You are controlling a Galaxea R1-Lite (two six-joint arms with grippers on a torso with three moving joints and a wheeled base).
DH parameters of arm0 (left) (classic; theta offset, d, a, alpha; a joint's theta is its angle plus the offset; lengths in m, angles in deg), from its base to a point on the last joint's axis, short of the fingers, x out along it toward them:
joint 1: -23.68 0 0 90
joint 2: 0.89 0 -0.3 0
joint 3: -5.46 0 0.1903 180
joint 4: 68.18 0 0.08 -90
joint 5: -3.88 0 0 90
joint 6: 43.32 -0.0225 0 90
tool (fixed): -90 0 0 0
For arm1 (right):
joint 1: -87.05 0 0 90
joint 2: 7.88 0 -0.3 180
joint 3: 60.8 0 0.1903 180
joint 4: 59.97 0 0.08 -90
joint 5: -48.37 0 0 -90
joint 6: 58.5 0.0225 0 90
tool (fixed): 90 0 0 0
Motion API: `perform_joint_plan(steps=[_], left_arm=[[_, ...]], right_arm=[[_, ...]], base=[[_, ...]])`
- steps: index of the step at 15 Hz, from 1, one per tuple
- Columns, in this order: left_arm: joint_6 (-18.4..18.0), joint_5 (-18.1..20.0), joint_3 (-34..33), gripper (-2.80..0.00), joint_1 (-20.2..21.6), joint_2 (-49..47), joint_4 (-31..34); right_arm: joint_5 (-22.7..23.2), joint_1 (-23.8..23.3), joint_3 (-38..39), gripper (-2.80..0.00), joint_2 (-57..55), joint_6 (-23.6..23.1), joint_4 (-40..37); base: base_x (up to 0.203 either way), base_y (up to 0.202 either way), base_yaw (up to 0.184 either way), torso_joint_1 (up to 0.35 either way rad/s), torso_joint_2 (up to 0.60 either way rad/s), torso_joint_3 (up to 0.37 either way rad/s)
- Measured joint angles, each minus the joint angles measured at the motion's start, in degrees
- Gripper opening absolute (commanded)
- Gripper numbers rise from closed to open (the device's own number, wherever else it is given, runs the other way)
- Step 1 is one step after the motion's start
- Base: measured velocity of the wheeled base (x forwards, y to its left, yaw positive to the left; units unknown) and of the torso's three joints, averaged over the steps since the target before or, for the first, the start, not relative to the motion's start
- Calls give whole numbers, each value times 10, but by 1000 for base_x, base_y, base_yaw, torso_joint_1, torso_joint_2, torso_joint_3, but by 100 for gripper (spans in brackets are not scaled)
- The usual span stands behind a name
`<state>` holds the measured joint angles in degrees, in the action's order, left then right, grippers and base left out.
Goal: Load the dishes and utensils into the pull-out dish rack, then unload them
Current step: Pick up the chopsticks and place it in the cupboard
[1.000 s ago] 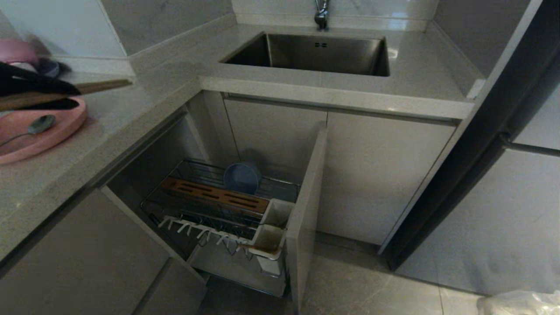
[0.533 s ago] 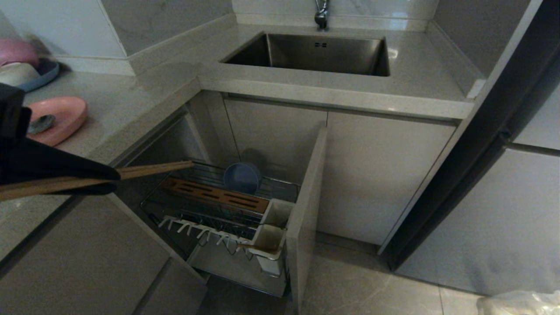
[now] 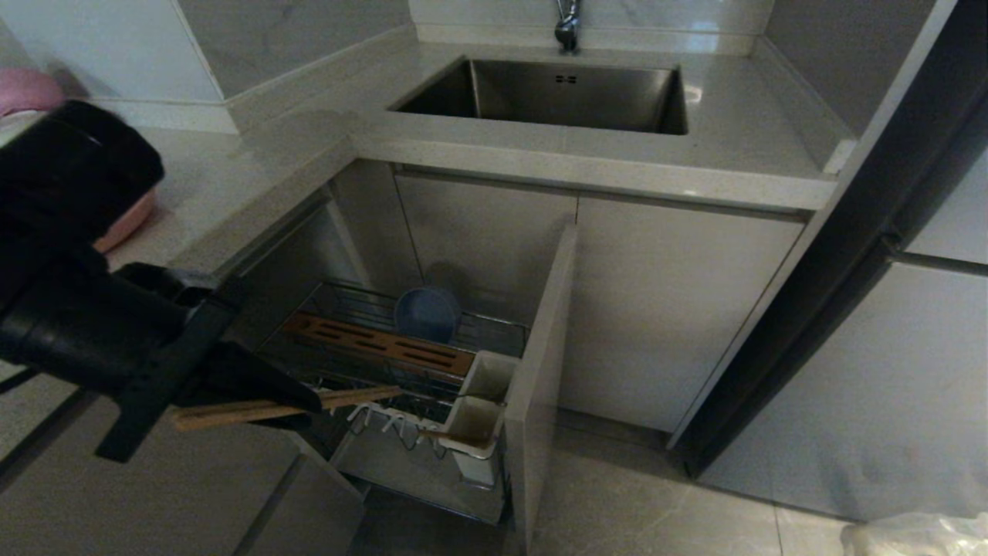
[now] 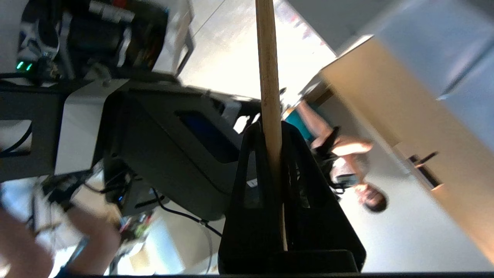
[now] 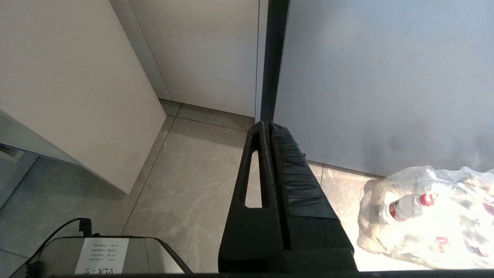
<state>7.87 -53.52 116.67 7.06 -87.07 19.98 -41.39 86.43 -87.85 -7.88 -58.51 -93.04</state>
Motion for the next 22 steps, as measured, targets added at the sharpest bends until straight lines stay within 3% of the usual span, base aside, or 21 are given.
perform_joint_plan(steps=[8, 22], left_arm=[[-1, -4, 43, -280, -51, -124, -2], [-1, -37, 129, -280, -56, -272, -36]], right_arm=[[0, 0, 0, -280, 0, 0, 0], [0, 0, 0, -280, 0, 0, 0]], base=[[0, 0, 0, 0, 0, 0], [0, 0, 0, 0, 0, 0]])
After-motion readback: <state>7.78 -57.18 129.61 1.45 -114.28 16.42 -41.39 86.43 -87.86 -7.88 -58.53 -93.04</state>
